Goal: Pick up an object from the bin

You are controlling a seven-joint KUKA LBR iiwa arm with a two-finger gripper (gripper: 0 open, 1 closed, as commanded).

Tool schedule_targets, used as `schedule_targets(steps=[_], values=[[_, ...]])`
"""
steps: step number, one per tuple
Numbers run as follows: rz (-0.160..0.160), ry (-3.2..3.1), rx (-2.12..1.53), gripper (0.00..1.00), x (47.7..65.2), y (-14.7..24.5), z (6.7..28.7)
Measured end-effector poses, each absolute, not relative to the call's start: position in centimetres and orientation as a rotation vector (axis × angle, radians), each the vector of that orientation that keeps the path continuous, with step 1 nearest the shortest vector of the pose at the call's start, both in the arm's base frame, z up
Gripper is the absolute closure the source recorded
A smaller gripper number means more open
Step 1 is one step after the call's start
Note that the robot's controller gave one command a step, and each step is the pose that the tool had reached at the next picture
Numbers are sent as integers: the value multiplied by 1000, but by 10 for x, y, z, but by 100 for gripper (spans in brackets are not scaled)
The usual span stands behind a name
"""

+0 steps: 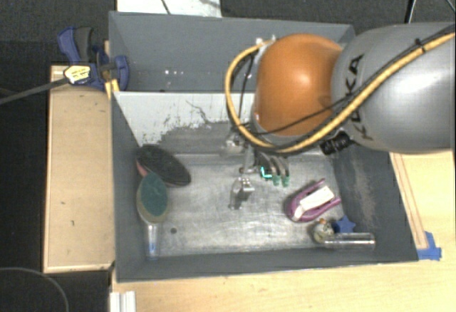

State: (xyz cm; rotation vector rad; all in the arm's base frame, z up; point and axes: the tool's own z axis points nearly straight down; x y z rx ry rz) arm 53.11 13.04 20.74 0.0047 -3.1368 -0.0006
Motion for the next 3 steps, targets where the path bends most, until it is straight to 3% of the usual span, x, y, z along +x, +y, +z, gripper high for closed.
schedule_targets(steps=[1,2,3], values=[[1,-3132,-155,0,539,161,77],[-9,-3149,-133,0,589,211,107],[0,-3141,-189,0,594,229,82]])
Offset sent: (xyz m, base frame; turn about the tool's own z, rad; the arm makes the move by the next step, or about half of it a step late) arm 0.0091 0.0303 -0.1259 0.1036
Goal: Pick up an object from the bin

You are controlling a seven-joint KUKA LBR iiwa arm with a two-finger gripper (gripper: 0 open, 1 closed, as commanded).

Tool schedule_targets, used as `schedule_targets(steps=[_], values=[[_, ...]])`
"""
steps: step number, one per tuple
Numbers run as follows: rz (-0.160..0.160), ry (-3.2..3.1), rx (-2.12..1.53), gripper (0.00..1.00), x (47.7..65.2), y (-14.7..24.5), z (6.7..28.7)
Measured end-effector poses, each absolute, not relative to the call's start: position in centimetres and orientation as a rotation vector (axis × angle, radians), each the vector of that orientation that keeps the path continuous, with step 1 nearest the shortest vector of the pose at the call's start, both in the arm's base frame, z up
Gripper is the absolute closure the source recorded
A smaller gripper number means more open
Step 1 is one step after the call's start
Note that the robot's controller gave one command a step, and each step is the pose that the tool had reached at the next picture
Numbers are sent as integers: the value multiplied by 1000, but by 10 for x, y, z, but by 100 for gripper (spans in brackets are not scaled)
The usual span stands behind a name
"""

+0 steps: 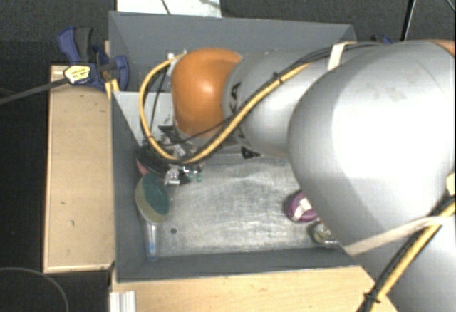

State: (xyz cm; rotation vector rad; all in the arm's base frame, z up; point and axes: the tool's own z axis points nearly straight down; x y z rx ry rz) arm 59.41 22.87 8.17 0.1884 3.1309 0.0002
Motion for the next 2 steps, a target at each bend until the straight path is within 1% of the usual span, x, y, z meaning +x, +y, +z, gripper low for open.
schedule_targets(steps=[1,2], values=[[-1,3132,195,100,594,227,83],[6,3127,189,100,587,209,229]])
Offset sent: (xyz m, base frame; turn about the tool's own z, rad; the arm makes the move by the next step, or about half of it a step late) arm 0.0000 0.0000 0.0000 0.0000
